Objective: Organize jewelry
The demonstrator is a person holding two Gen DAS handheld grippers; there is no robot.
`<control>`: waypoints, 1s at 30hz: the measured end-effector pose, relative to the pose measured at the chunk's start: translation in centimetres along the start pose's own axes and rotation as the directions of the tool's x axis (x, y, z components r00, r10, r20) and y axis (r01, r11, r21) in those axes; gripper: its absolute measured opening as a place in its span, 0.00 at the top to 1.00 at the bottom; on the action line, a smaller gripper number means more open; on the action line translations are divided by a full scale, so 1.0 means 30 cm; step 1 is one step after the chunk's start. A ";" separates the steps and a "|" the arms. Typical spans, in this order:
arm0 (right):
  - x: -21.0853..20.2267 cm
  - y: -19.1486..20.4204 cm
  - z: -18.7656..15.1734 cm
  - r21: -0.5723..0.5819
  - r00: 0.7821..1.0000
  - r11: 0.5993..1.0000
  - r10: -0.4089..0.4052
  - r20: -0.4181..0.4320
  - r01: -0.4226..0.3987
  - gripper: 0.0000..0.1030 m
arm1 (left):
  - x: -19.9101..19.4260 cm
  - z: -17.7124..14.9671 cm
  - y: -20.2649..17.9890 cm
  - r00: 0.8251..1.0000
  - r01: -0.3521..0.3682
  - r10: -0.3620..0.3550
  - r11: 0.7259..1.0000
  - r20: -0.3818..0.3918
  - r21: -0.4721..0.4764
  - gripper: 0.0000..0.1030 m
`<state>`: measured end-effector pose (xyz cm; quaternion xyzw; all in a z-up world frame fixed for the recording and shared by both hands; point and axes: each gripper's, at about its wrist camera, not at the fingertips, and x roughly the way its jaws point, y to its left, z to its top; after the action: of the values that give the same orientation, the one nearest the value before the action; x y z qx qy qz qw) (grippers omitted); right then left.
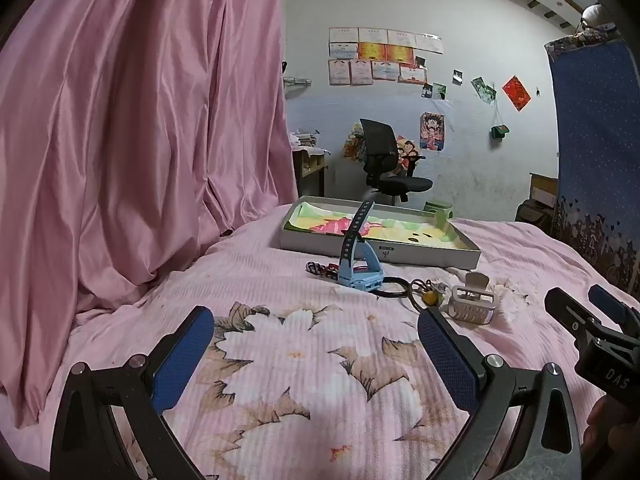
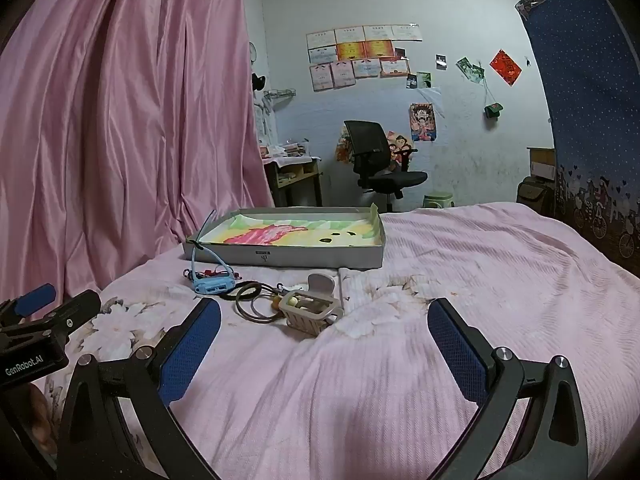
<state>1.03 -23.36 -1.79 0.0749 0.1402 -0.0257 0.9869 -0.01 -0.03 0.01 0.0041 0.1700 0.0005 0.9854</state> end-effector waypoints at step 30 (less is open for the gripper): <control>-0.002 -0.003 0.002 0.001 1.000 1.000 0.002 -0.001 -0.002 0.01 | 0.001 0.000 0.000 1.000 0.002 -0.002 1.000 -0.005 -0.003 0.00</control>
<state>0.97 -23.45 -1.73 0.0757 0.1405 -0.0247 0.9869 0.00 -0.01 0.00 0.0024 0.1726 -0.0001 0.9850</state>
